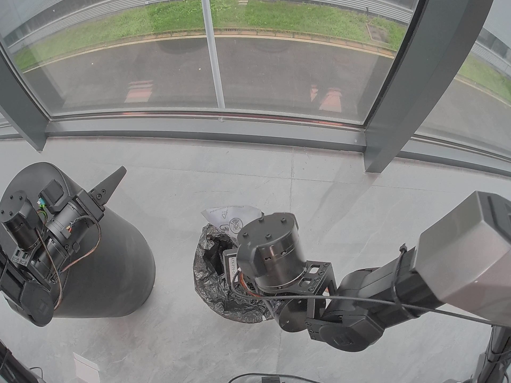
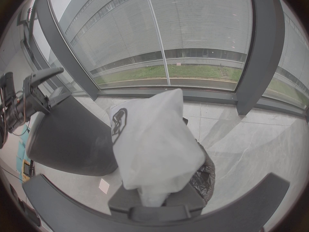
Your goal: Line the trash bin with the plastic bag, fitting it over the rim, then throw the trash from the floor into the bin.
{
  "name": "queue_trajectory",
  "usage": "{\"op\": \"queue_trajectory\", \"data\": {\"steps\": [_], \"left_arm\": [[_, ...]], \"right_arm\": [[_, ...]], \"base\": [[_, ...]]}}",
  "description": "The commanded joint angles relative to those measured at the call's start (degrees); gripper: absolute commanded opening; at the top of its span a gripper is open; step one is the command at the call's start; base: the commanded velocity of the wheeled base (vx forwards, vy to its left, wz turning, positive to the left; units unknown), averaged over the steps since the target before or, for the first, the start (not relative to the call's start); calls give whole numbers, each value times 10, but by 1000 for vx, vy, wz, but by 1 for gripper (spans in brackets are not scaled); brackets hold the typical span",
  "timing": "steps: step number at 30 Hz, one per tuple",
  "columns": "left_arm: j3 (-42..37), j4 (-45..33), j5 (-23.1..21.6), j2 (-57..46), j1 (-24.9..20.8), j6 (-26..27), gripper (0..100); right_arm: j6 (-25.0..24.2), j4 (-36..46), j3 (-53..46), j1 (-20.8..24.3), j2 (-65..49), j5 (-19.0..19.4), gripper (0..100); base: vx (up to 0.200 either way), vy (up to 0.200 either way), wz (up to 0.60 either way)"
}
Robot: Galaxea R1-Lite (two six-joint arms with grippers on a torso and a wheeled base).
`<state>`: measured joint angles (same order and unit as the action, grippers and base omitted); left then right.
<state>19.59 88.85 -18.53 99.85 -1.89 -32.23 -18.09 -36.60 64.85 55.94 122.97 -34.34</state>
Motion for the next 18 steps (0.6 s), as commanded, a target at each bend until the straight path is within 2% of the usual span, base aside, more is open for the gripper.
{"op": "queue_trajectory", "data": {"steps": [1,6,15,16,18], "left_arm": [[0,0,0,3,0,0,100],[-1,0,0,1,0,0,100],[-1,0,0,0,0,1,100],[-1,0,0,0,-1,1,100],[-1,0,0,0,0,1,100]], "right_arm": [[4,-31,-14,3,45,1,0],[25,-41,-16,0,53,-3,0],[31,-53,-16,-1,55,1,0],[34,-53,-16,-1,55,1,100],[38,-53,-16,-1,56,0,100]], "base": [[0,0,0],[0,0,0],[0,0,0],[0,0,0],[0,0,0]]}}
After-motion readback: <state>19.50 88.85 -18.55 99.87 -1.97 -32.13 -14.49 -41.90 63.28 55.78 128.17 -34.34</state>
